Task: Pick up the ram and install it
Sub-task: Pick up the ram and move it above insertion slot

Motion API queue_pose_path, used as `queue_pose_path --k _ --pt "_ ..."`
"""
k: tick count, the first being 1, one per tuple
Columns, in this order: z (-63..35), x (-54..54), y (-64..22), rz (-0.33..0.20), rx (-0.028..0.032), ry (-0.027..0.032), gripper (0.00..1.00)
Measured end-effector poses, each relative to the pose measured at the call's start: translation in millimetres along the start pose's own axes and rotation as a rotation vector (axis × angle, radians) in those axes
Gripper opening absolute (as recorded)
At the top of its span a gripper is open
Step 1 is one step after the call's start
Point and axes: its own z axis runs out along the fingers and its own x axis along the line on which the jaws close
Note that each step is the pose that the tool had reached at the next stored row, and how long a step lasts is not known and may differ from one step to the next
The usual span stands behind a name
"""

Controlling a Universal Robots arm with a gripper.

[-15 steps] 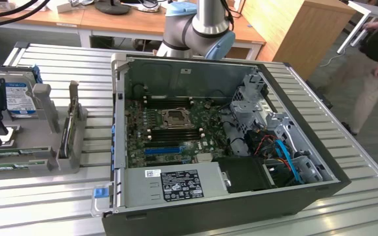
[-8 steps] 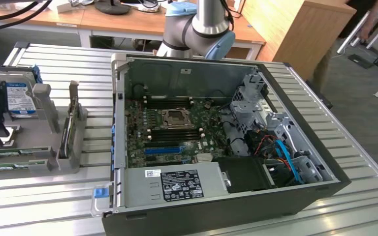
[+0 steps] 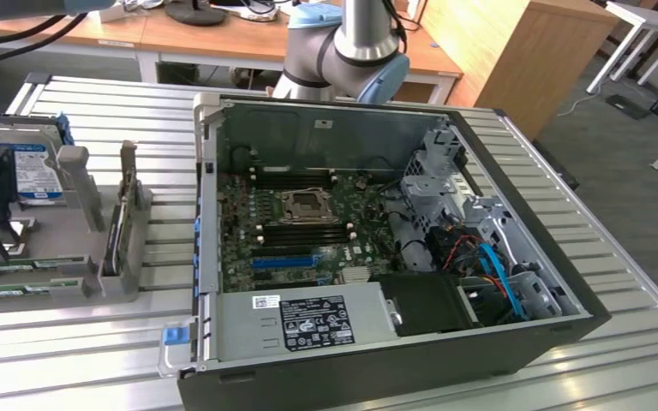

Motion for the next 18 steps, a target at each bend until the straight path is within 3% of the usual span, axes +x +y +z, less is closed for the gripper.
queue_pose_path --k 18 --pt "12.9 0.4 -0.3 0.0 0.0 -0.0002 0.3"
